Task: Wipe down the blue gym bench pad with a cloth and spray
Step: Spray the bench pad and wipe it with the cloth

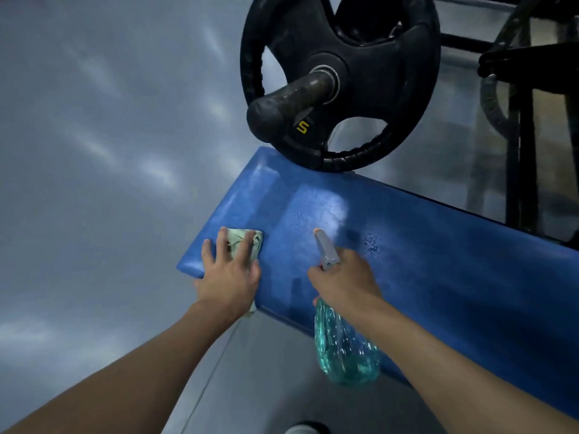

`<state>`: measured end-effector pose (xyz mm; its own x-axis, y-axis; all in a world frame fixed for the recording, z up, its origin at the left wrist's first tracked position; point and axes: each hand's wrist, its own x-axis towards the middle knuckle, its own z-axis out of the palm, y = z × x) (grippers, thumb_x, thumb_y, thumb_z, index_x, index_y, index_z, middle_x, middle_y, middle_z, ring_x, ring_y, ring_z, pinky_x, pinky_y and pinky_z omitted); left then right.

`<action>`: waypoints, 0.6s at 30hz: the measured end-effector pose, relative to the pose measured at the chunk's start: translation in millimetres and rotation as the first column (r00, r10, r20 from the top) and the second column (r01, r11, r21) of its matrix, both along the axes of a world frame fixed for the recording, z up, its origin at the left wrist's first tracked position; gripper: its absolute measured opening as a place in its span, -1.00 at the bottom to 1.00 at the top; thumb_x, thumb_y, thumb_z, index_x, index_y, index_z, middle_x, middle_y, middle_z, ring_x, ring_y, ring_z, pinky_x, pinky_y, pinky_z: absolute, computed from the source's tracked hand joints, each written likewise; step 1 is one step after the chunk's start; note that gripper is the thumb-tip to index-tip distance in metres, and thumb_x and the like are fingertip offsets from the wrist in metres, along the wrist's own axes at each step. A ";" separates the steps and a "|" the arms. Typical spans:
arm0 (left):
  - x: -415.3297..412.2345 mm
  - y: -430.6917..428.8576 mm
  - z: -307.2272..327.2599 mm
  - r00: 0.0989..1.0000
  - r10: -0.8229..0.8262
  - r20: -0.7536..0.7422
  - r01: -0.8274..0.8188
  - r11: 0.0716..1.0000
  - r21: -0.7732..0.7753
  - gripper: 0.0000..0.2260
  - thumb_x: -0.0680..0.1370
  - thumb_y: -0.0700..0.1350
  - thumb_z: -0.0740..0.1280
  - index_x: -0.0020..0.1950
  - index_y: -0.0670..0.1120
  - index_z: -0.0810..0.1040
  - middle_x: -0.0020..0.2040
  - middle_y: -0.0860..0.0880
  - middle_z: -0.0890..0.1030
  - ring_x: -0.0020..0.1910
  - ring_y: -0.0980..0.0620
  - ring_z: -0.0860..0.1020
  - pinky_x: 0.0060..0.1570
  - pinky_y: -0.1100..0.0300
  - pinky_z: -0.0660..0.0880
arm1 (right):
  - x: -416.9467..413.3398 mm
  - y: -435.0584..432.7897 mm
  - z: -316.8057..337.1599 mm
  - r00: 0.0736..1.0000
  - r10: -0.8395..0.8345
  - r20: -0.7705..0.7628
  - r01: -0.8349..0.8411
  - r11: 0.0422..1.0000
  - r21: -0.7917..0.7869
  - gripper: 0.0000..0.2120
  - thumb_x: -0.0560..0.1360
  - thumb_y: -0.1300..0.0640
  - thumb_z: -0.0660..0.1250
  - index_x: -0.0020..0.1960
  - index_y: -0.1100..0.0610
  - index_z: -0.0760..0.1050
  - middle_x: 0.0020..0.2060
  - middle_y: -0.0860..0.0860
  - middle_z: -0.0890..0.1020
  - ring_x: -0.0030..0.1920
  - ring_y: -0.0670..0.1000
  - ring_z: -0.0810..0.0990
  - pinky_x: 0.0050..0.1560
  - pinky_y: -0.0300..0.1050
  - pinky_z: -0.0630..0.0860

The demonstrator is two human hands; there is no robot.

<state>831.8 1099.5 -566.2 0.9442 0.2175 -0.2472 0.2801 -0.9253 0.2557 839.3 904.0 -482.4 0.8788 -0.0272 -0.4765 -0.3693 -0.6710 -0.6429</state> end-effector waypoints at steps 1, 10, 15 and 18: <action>0.3 1.0 0.6 1.000 -0.005 0.000 0.005 1.000 0.000 -0.47 0.64 0.14 0.04 0.61 0.18 0.02 0.63 -0.11 -0.10 0.57 -0.27 -0.09 0.44 -0.39 0.11 | 1.9 3.4 -0.5 1.000 -0.005 0.005 0.005 1.000 0.023 -0.88 0.24 -0.01 0.18 -0.33 0.03 0.31 -0.40 -0.03 0.46 -0.23 0.18 0.69 -0.10 0.15 0.59; -4.3 11.7 18.2 0.991 0.053 0.126 -0.050 0.998 -0.032 -0.57 0.54 0.03 0.28 0.42 0.17 0.36 0.39 -0.05 0.24 0.21 -0.16 0.35 -0.05 -0.06 0.52 | 10.2 19.3 -1.7 0.996 -0.022 0.087 0.008 0.989 0.150 -0.81 0.22 0.00 0.21 -0.26 0.10 0.39 -0.36 -0.01 0.51 -0.27 0.20 0.63 -0.16 0.21 0.63; -13.3 -6.7 38.3 0.984 0.023 0.175 -0.007 0.995 -0.096 -0.60 0.51 -0.05 0.35 0.36 0.05 0.47 0.38 -0.09 0.28 0.23 -0.18 0.44 -0.05 -0.07 0.53 | -6.0 -18.6 12.3 0.996 -0.086 0.038 0.079 0.984 0.161 -0.91 0.29 0.03 0.21 -0.28 0.04 0.36 -0.37 -0.03 0.49 -0.22 0.21 0.69 -0.10 0.17 0.58; -13.9 -42.3 57.3 0.973 -0.056 0.225 0.079 0.992 -0.099 -0.62 0.51 -0.05 0.38 0.32 0.06 0.49 0.38 -0.09 0.28 0.21 -0.17 0.46 -0.10 -0.04 0.49 | -20.4 -56.2 24.6 0.990 -0.126 0.069 0.117 0.986 0.120 -0.86 0.27 -0.02 0.20 -0.25 0.04 0.37 -0.35 -0.04 0.54 -0.24 0.16 0.69 -0.14 0.12 0.60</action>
<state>817.9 1057.2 -508.8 0.9896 0.1351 -0.0488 0.1433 -0.9042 0.4023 818.9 847.7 -457.8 0.9060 -0.0849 -0.4147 -0.3909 -0.5435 -0.7428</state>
